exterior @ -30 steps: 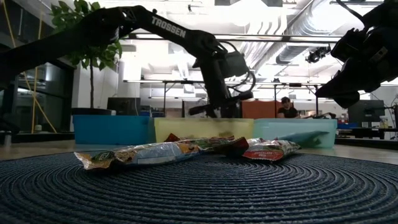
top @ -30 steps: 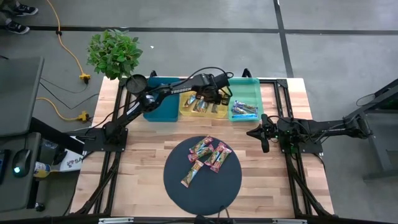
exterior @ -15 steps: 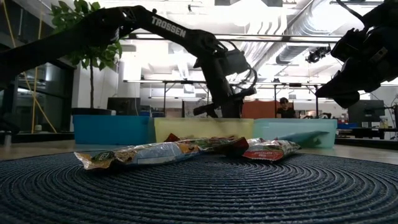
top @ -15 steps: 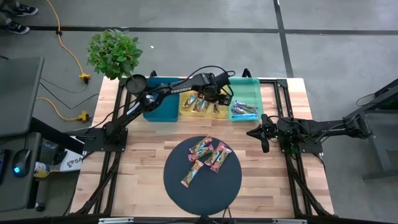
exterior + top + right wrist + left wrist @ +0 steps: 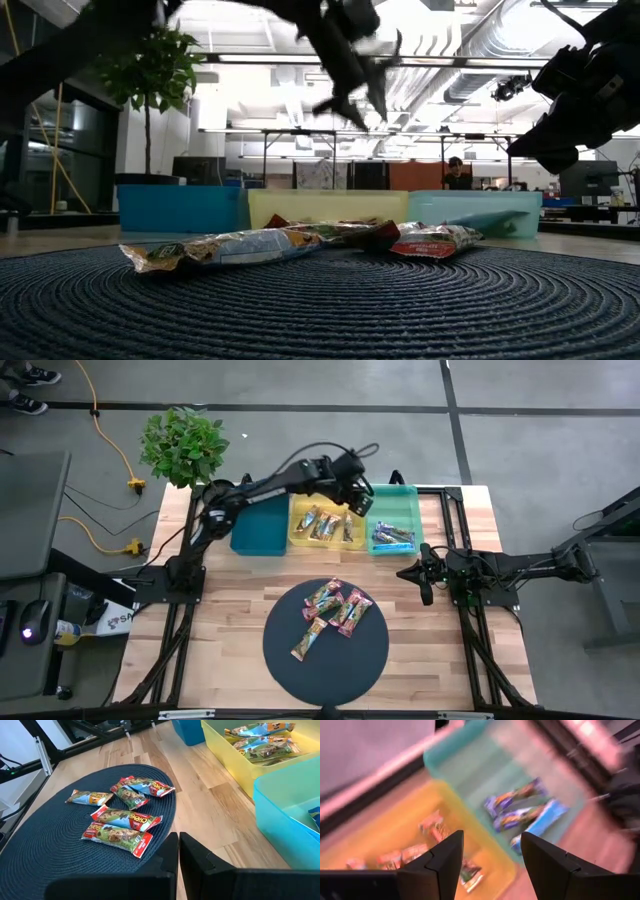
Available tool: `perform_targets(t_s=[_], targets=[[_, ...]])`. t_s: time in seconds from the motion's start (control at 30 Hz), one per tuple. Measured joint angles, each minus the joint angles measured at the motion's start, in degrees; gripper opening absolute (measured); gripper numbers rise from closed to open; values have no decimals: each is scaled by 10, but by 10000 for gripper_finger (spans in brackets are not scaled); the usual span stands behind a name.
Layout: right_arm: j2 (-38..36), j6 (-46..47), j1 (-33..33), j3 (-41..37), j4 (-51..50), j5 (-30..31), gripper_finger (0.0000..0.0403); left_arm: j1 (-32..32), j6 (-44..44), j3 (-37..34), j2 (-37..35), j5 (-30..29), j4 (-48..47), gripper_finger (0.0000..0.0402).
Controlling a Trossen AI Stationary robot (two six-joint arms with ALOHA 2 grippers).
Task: Pick and place Granola Bars by type
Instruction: Put the yellow granola bar into the yellow bin
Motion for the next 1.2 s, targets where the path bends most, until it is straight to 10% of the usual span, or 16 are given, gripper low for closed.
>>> perform_targets(t_s=[1.2], targets=[[0,0,0,0,0,0,0,-158,227,0,-279,-67,2,195]])
